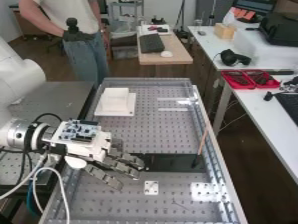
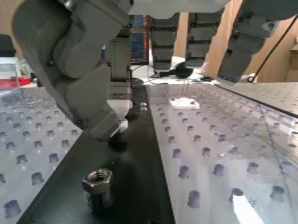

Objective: Grab the larger nut and place it in the white container

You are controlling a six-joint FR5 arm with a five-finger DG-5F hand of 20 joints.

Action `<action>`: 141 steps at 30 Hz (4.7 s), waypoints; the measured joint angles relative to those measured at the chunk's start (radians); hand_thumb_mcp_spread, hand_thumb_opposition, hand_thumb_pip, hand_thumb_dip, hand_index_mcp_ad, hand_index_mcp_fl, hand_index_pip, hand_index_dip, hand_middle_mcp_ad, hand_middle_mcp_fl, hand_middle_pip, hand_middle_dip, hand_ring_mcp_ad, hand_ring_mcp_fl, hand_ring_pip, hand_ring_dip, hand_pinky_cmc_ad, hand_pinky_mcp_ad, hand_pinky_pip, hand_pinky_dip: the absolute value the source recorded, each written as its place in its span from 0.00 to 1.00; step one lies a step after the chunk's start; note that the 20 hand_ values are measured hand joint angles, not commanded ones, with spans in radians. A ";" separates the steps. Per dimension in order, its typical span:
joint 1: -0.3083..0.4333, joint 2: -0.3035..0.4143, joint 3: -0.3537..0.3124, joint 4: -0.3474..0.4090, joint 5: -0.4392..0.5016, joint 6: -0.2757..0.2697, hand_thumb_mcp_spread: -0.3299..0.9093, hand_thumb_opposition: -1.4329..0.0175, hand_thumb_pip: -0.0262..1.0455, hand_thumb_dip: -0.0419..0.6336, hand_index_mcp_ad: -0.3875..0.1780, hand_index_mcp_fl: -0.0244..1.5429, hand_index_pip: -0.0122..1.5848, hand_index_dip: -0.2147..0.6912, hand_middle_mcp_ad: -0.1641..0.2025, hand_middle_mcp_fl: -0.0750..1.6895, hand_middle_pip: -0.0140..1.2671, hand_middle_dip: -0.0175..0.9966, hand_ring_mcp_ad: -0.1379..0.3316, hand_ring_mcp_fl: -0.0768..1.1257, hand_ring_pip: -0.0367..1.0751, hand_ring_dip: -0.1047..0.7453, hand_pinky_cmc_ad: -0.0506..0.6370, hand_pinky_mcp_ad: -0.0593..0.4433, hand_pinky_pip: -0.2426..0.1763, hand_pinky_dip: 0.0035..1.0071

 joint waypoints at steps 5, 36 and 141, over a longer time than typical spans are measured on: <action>-0.004 -0.007 0.002 0.002 0.002 -0.003 0.54 0.36 0.78 0.39 0.35 0.02 0.98 0.37 0.66 0.08 0.10 0.22 0.60 0.06 0.19 0.29 0.58 0.70 0.37 0.57; -0.012 -0.030 0.033 -0.024 -0.028 -0.009 0.54 0.36 0.78 0.39 0.35 0.02 0.98 0.37 0.66 0.08 0.11 0.21 0.60 0.07 0.18 0.28 0.58 0.70 0.37 0.57; 0.352 0.342 -0.031 -0.143 -0.023 0.098 0.47 0.38 0.82 0.38 0.38 0.02 0.73 0.04 0.65 0.08 0.11 0.21 0.57 0.06 0.18 0.27 0.57 0.70 0.36 0.67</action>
